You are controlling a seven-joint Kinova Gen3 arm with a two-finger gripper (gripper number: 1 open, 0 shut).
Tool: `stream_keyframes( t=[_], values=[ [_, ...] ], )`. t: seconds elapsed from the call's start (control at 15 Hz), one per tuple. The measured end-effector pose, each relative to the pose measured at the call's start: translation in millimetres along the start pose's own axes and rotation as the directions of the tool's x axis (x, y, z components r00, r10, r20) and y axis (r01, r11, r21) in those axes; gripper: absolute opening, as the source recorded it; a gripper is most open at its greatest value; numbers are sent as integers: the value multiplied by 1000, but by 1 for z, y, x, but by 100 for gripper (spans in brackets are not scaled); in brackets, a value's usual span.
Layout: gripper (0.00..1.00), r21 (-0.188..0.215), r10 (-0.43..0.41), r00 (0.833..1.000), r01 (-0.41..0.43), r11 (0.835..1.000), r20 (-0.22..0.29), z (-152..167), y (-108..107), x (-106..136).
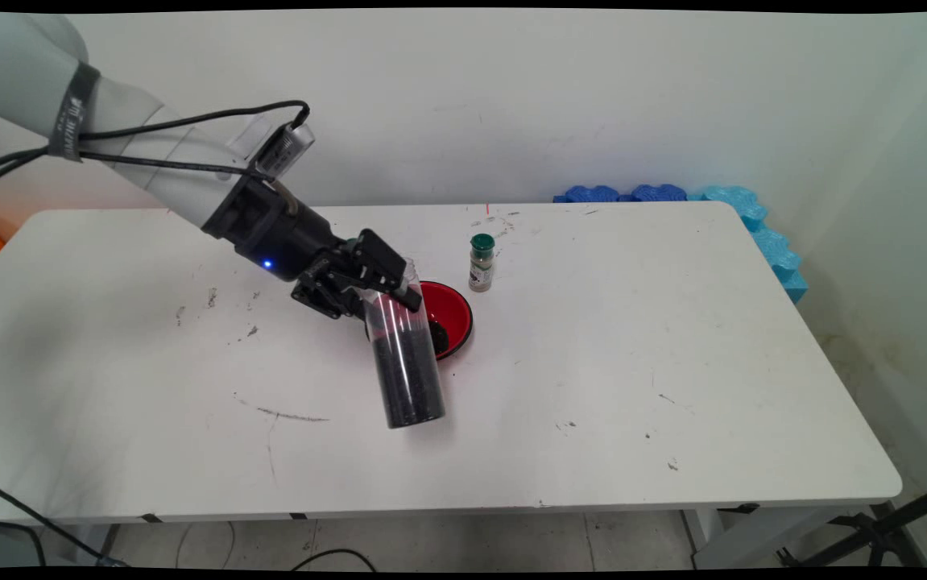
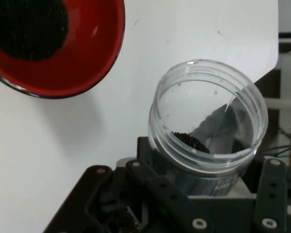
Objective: Pour the black seasoning powder in the red bowl
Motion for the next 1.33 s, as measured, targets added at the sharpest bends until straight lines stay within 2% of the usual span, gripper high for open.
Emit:
stream_keyframes(
  t=[0.27, 0.53, 0.8, 0.93, 1.33],
  values=[
    [0, -33, -144, 990, 144, 989, 7, 4, -6, 3],
    [0, -58, -262, 965, 262, 963, 16, 7, -13, 4],
    [0, -84, -397, 917, 399, 913, 37, 7, -23, 5],
    [0, -90, -435, 899, 438, 894, 50, 6, -27, 5],
    [0, -122, -554, 826, 564, 817, 109, 7, -36, 5]
  ],
)
